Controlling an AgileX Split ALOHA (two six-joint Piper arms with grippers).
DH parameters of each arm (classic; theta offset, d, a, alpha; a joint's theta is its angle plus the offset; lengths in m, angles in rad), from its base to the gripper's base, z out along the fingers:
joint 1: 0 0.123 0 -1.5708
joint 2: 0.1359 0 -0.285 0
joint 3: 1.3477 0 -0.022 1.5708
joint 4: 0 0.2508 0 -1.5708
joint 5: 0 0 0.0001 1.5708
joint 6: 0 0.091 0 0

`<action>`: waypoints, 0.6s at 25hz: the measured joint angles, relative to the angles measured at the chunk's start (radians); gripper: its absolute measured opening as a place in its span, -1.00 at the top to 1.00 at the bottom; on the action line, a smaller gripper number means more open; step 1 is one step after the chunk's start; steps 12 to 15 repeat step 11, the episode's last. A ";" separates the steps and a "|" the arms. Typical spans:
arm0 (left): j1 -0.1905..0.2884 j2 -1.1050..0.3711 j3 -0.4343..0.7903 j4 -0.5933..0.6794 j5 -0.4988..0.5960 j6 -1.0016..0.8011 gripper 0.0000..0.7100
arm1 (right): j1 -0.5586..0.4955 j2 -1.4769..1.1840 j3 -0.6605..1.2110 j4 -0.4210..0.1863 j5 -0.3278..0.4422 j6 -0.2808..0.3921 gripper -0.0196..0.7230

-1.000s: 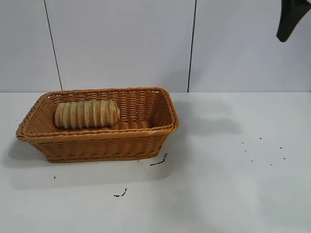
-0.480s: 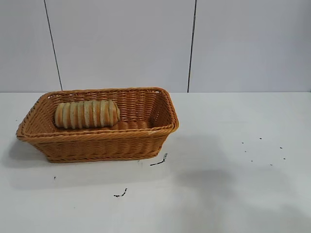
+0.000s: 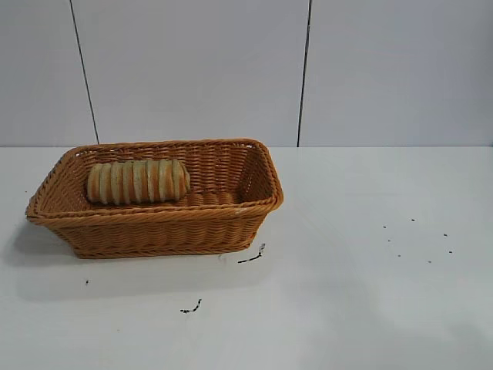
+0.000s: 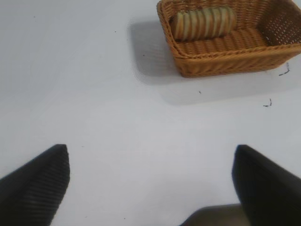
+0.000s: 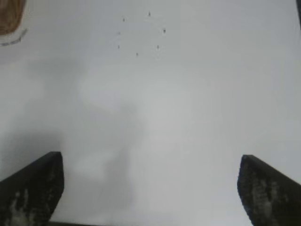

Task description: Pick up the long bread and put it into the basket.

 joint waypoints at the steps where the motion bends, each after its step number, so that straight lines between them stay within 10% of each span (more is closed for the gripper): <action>1: 0.000 0.000 0.000 0.000 0.000 0.000 -0.95 | 0.000 -0.009 0.000 0.000 0.000 0.001 -0.91; 15: 0.000 0.000 0.000 0.000 0.000 0.000 -0.95 | 0.000 -0.013 0.000 -0.002 0.000 0.003 -0.91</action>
